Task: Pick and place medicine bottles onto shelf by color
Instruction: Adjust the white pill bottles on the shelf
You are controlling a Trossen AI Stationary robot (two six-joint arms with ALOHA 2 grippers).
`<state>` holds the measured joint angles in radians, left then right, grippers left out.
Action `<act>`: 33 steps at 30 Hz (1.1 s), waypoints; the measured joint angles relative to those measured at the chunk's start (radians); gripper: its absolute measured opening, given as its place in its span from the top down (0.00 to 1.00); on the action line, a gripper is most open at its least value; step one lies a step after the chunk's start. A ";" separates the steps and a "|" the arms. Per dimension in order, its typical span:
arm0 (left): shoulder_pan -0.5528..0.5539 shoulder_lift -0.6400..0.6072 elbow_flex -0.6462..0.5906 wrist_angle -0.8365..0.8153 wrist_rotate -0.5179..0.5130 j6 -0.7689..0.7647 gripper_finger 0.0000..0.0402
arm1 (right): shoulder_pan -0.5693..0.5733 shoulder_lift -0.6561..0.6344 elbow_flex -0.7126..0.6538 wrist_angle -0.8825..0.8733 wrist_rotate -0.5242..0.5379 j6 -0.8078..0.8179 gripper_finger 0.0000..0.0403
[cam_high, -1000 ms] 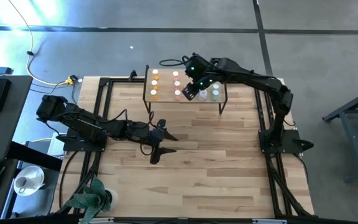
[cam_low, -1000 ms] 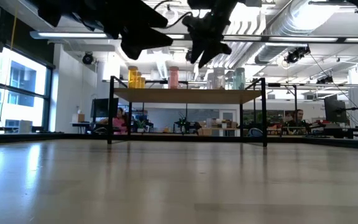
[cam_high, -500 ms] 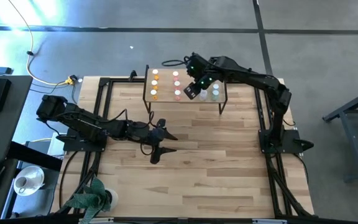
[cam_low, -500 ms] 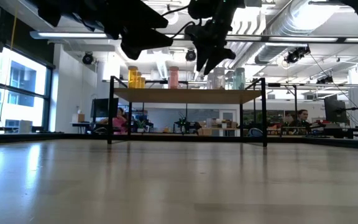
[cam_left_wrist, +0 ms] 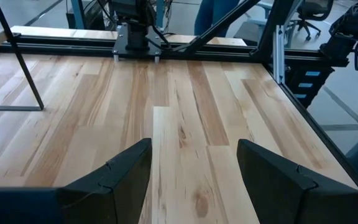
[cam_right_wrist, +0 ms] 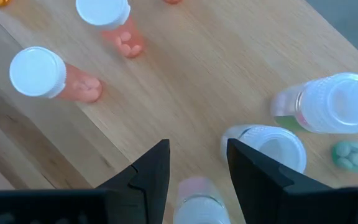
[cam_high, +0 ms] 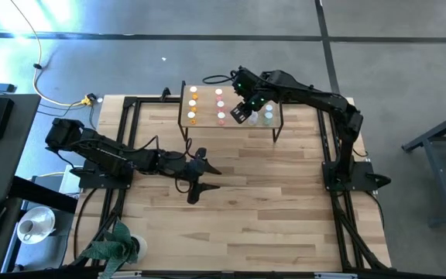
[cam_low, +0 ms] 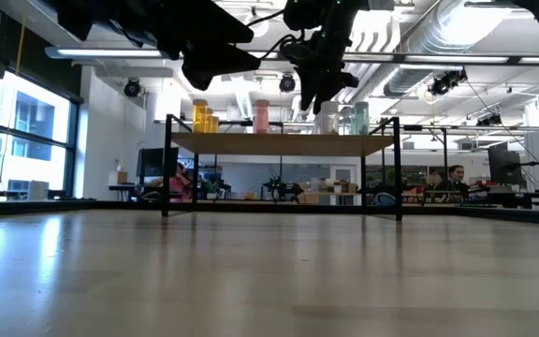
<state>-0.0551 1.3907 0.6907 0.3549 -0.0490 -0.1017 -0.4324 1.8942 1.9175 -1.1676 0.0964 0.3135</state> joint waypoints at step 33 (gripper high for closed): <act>0.000 0.000 0.000 0.000 0.005 -0.004 0.44 | 0.001 -0.007 0.000 -0.003 -0.058 -0.035 0.63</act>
<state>-0.0547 1.3911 0.6907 0.3553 -0.0442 -0.1053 -0.4316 1.8877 1.9175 -1.1709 0.0386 0.2790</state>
